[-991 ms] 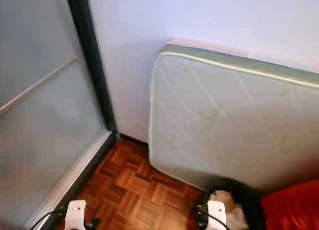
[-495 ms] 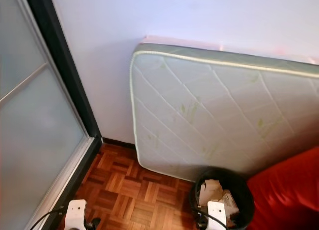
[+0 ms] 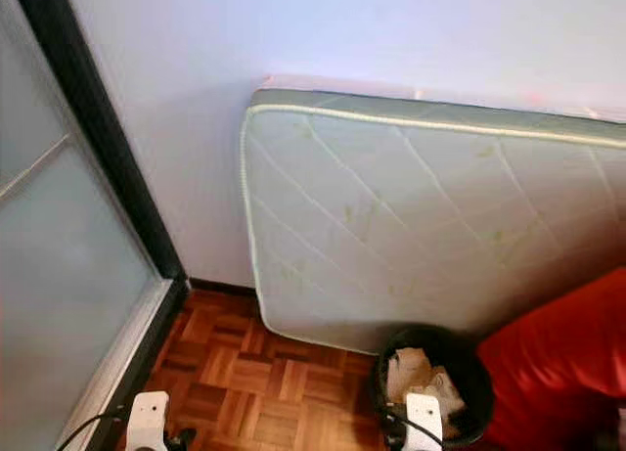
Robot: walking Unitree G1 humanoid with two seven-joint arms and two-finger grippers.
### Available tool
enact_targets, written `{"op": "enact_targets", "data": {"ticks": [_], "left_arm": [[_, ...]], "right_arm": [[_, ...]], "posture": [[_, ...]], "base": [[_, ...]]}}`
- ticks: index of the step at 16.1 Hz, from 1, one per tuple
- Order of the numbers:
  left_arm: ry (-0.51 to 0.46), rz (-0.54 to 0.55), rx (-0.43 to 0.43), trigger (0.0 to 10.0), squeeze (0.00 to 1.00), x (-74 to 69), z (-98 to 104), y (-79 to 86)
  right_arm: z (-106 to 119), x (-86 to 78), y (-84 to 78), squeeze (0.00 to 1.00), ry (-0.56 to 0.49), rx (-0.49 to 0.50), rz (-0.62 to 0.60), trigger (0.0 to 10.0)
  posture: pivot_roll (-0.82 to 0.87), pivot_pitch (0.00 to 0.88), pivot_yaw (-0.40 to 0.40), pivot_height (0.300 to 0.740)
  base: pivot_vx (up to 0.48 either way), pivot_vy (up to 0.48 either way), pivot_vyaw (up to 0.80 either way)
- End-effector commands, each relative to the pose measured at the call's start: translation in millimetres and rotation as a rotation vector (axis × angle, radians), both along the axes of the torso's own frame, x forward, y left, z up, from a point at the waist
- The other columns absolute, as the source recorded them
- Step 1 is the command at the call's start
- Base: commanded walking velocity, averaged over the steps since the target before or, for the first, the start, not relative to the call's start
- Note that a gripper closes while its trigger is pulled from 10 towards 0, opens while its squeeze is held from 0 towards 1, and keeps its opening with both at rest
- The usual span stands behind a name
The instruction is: Clean up the room
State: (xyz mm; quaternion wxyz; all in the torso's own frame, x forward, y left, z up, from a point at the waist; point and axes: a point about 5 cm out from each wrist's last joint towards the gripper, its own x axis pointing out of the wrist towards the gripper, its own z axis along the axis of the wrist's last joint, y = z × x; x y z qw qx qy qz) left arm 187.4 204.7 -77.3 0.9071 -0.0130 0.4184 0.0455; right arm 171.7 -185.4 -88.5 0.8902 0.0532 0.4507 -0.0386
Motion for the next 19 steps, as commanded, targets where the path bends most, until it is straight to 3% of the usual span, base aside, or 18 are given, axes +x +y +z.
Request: {"op": "enact_targets", "data": {"ticks": [1,5,8,19], "left_arm": [[0.053,-0.177,0.049,10.0,0.0,14.2,8.1,10.1],[0.052,-0.178,0.047,10.0,0.0,14.6,8.2,9.7],[0.054,-0.178,0.042,10.0,0.0,13.9,7.5,8.3],[0.052,-0.194,0.042,10.0,0.0,11.4,6.1,6.2]], "right_arm": [[8.8,6.5,-34.0,0.0,-0.018,0.181,-0.148,10.0],[9.3,6.6,-36.1,0.0,-0.015,0.169,-0.142,10.0],[9.5,5.9,-37.7,0.0,-0.017,0.167,-0.14,10.0],[8.3,2.4,-39.4,0.0,-0.004,0.156,-0.116,10.0]], "posture": [[0.07,0.0,0.017,0.74],[0.08,0.0,0.01,0.74],[0.08,0.0,0.011,0.74],[0.07,0.0,0.002,0.74]], "base": [[0.0,0.0,-0.77],[0.0,0.0,-0.77],[0.0,-0.48,-0.77],[0.0,0.0,-0.76]]}}
